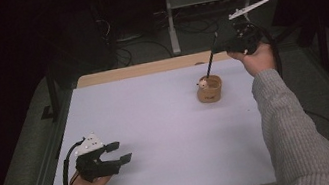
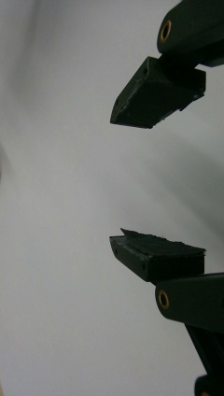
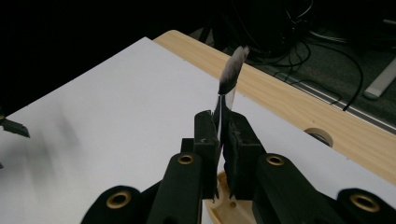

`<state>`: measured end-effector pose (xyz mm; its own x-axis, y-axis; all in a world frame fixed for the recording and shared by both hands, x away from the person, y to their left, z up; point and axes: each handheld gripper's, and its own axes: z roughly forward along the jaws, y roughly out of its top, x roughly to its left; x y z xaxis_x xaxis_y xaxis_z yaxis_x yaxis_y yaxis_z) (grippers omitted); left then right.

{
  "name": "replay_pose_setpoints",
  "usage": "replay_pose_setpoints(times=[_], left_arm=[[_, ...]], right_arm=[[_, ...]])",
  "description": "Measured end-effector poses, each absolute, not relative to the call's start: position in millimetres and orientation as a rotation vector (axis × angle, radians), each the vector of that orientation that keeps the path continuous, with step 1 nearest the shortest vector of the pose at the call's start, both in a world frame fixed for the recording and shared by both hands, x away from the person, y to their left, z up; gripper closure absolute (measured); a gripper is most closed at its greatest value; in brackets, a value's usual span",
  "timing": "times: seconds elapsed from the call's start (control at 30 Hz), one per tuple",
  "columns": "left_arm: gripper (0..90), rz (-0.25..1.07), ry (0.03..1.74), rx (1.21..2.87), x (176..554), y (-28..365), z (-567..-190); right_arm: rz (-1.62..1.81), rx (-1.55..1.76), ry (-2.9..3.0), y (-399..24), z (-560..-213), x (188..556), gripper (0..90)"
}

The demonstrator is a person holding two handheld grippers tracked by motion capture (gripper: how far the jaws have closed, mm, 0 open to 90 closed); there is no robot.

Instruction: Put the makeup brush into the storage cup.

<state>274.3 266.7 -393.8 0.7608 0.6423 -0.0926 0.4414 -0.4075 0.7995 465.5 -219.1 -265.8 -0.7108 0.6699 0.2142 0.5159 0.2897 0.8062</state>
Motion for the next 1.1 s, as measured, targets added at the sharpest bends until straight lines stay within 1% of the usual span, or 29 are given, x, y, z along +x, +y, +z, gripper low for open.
replay_pose_setpoints(times=[0.53, 1.1], left_arm=[[34.1, 0.283, 0.813, 2.068, 275, 266, -395], [33.2, 0.282, 0.814, 2.067, 275, 267, -395]], right_arm=[[1.355, 1.186, 2.341, -226, -277, 474, 83.0], [1.343, 1.232, 2.319, -229, -295, 475, 83.0]])
